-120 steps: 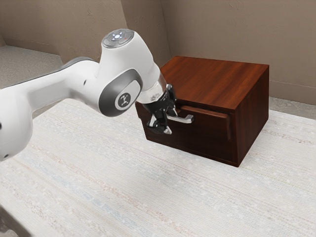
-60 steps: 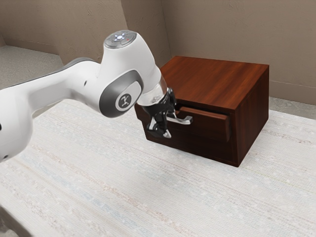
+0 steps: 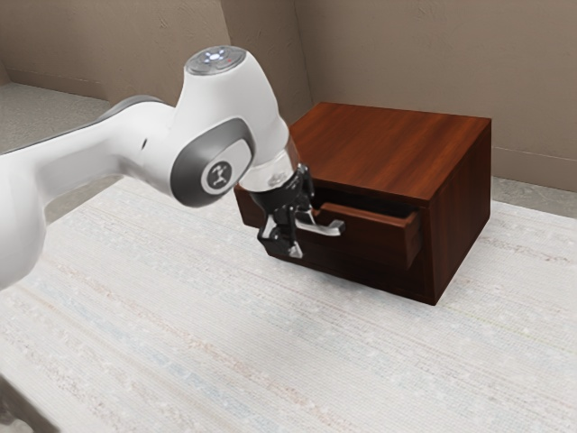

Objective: Pull the drawer handle with one arm to open the drawer

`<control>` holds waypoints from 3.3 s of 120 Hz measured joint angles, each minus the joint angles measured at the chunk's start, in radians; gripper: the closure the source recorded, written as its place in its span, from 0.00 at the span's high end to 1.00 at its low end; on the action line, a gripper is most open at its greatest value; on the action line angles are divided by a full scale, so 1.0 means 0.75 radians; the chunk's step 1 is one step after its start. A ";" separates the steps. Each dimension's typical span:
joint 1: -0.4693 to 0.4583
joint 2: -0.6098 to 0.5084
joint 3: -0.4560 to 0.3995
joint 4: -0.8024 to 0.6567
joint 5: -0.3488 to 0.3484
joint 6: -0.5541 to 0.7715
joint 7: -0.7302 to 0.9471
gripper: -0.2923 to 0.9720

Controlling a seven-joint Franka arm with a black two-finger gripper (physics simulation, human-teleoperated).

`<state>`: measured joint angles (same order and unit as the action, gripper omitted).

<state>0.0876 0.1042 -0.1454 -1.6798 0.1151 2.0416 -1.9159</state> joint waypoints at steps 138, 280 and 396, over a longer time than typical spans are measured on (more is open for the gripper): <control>0.004 -0.373 -0.008 -0.389 -0.059 -0.106 -0.016 0.52; 0.001 -0.548 -0.010 -0.546 -0.097 -0.113 -0.034 0.54; 0.002 -0.546 -0.041 -0.504 -0.093 -0.111 -0.038 0.45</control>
<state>0.0890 -0.3050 -0.1759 -2.0576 0.0454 1.9586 -1.9444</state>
